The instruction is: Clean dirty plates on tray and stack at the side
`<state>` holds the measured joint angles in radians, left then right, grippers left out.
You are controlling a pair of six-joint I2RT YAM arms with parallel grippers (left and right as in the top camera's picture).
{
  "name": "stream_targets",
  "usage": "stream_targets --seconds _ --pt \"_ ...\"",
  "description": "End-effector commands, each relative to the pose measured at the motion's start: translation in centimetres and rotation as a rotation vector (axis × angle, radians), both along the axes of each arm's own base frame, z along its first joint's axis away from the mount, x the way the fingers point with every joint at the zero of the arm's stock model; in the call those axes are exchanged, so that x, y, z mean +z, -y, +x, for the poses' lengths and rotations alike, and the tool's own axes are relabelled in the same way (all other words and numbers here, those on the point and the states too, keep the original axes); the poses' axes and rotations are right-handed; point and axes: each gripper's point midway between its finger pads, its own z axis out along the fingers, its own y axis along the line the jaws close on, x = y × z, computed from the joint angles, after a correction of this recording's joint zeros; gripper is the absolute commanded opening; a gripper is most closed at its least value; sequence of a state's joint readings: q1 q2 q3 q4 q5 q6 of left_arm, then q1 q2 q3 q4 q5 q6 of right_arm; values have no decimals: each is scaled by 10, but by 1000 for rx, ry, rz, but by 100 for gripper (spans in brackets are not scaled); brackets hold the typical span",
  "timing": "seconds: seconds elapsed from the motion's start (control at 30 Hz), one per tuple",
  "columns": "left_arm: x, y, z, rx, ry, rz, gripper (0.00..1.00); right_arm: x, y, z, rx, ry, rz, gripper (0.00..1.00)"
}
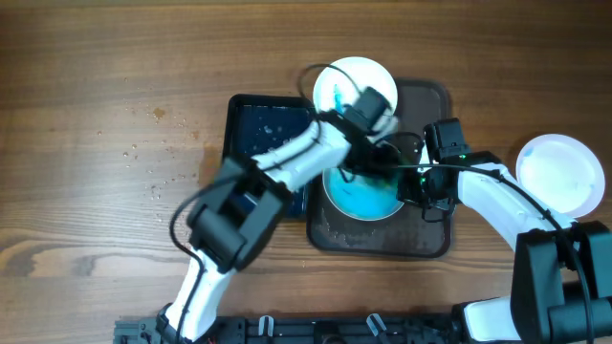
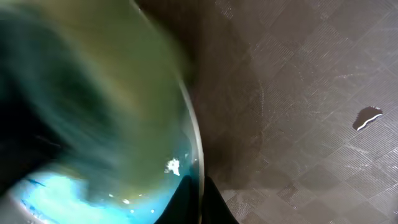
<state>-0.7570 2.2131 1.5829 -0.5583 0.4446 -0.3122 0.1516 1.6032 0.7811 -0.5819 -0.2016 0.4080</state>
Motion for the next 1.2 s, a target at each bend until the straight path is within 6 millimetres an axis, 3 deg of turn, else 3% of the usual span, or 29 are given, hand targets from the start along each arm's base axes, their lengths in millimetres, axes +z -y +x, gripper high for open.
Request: stream_targets --seconds 0.0,0.13,0.23,0.3,0.33,0.4,0.5,0.57,0.67,0.77,0.9,1.03,1.17 --pt "-28 25 -35 -63 -42 10 4 -19 12 -20 16 -68 -76 4" --pt "-36 11 -31 -28 -38 78 4 -19 12 -22 16 -74 -76 4" --pt "-53 -45 10 128 65 302 4 -19 12 -22 17 -75 -77 4" --pt "-57 -108 49 258 192 531 4 -19 12 -22 17 -75 -77 4" --pt "-55 -129 59 299 240 612 4 -19 12 -22 16 -75 -77 4" --pt "-47 -168 75 375 327 768 4 -19 12 -22 16 -75 -77 4" --pt "-44 -195 76 391 317 850 4 -19 12 -22 16 -75 -77 4" --pt "-49 -196 62 355 240 843 4 -19 12 -22 15 -75 -77 4" --pt "-58 -184 18 204 22 775 4 -19 12 -22 0 -78 -75 4" --pt "-54 -182 -25 118 -174 748 4 -19 12 -21 -41 -83 -72 4" --pt "-46 -185 -53 92 -314 748 4 -19 11 -18 -91 -80 -63 4" --pt "-41 -133 -71 52 -439 485 4 -18 11 -16 -119 -77 -58 4" --pt "-39 -88 -76 6 -421 333 4 -18 8 -17 -231 -103 -27 4"
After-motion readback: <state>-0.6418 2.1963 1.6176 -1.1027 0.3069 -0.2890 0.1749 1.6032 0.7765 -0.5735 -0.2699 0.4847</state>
